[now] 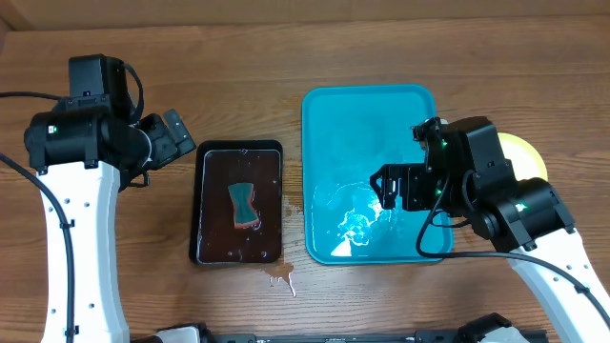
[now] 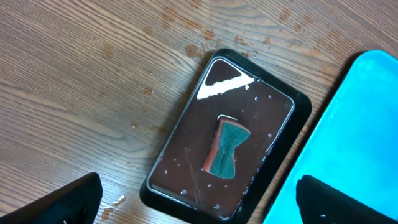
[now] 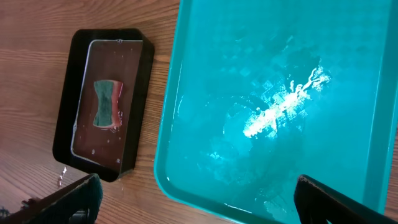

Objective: Clean dirty plates on tray and stack at the side

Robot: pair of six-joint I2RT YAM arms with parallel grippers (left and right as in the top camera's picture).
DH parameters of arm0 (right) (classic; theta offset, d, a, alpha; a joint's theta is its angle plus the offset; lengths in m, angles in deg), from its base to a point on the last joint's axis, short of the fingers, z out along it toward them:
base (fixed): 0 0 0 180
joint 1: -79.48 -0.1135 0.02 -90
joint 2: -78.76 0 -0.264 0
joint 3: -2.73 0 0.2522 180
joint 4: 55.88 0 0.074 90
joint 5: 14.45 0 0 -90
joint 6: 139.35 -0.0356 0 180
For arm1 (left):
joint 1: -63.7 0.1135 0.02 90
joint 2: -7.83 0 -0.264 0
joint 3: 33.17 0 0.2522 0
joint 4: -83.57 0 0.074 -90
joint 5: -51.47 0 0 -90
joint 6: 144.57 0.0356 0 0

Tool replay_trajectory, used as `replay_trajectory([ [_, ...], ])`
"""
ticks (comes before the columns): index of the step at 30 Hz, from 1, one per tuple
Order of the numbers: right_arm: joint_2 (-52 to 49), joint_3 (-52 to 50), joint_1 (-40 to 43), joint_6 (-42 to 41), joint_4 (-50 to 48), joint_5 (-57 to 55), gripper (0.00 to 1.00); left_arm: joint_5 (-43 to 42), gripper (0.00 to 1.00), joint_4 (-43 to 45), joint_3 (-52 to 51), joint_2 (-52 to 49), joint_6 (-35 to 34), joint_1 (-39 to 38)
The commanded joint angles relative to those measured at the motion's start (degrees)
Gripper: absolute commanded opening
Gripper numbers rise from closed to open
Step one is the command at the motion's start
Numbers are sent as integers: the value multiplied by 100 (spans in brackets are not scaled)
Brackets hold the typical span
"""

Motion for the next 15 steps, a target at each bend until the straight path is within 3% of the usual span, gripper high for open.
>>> replay_trajectory([
  [1,20,129,-20,22,-17,-55,100,-20,100,2,92,-11,70,26],
  [10,26,129,-20,24,-2,-98,100,-22,100,2,92,-11,70,26],
  [15,549,122,24,24,-103,-1248,100,-22,100,2,92,-11,70,26],
])
